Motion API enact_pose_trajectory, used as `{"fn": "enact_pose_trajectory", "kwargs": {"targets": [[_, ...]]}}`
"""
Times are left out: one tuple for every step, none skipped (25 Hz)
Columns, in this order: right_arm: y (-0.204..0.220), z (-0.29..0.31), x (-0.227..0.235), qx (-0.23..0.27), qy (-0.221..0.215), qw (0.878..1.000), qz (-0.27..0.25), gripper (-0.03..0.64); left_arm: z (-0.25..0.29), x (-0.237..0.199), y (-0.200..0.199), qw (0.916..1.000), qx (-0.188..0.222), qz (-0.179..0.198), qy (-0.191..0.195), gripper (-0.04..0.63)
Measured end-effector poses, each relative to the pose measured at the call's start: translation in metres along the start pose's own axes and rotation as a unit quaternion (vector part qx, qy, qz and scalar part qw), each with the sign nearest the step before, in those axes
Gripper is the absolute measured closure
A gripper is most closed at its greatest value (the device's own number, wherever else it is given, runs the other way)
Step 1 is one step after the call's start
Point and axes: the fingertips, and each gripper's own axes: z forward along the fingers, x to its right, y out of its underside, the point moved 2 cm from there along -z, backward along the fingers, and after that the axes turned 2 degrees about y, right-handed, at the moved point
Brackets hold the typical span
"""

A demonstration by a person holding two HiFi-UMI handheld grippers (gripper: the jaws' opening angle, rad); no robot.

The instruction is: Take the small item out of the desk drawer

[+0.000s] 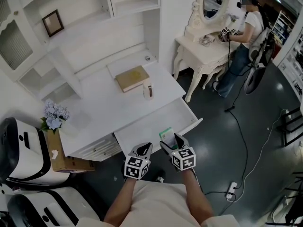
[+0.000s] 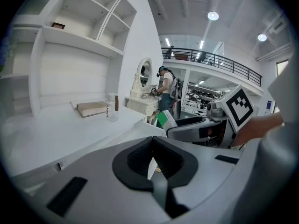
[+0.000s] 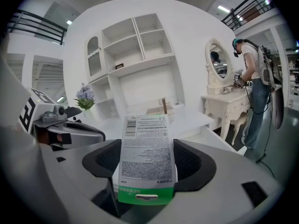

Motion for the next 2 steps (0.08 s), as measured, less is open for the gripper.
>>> {"fn": "enact_pose_trajectory", "kwargs": {"targets": [[-0.0001,0.0004,0.0010,0.000,0.000,1.000,0.001,0.256,0.0008,-0.0004,-0.0002,1.0000,0.000,-0.001,0.000,0.578],[-0.0001,0.0008,0.0020,0.000,0.001,1.000,0.002,0.256,0.0016,-0.0007,-0.0003,1.0000,-0.001,-0.001,0.000,0.578]]}}
